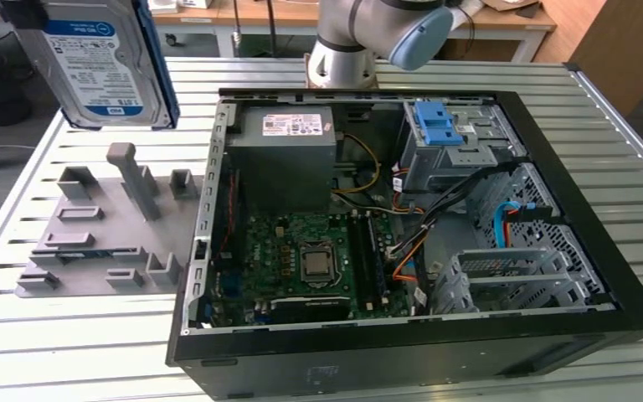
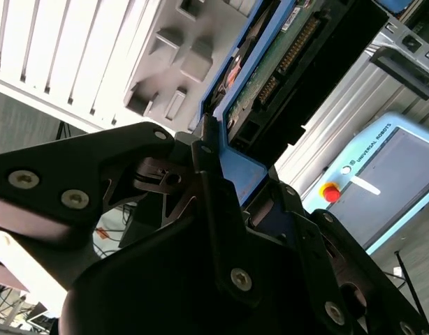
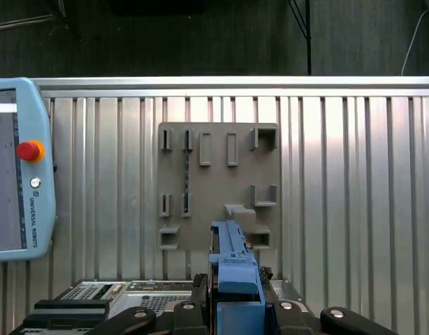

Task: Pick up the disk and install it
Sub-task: 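Pick up the disk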

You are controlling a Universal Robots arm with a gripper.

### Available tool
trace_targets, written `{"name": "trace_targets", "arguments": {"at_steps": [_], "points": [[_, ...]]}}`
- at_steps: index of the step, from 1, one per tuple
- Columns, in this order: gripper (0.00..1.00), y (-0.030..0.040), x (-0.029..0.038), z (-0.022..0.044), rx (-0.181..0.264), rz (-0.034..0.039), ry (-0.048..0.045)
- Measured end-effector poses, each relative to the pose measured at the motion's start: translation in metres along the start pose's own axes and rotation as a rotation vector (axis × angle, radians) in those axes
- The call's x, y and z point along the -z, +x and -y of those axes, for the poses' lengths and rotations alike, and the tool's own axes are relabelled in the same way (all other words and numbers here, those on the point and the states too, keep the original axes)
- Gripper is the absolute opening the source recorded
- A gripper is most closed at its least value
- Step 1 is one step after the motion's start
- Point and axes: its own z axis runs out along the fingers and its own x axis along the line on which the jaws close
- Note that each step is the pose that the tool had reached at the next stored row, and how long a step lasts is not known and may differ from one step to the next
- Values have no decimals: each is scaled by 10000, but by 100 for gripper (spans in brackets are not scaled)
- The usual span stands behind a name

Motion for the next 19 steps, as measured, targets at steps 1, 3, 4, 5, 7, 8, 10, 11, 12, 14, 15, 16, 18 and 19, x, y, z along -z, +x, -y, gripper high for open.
{"name": "trace_targets", "arguments": {"at_steps": [1, 3, 4, 5, 7, 8, 10, 11, 12, 14, 15, 16, 18, 19], "points": [[36, 5, 1, 30, -1, 0, -4], [36, 14, 2, 88, 0, 0, -12], [36, 19, 3, 118, 0, 0, -16], [36, 24, 4, 151, 0, -1, -21], [36, 33, 5, 211, -1, -1, -29], [36, 37, 6, 240, -1, -1, -33], [36, 46, 7, 299, 0, -1, -42], [36, 50, 8, 328, -1, -1, -46], [36, 55, 8, 361, -1, -1, -51], [36, 64, 9, 418, -1, -1, -59], [36, 68, 10, 447, -1, -1, -64], [36, 73, 11, 474, -1, -2, -69], [36, 82, 12, 531, -1, -2, -77], [36, 87, 13, 558, -1, -1, -81]]}}
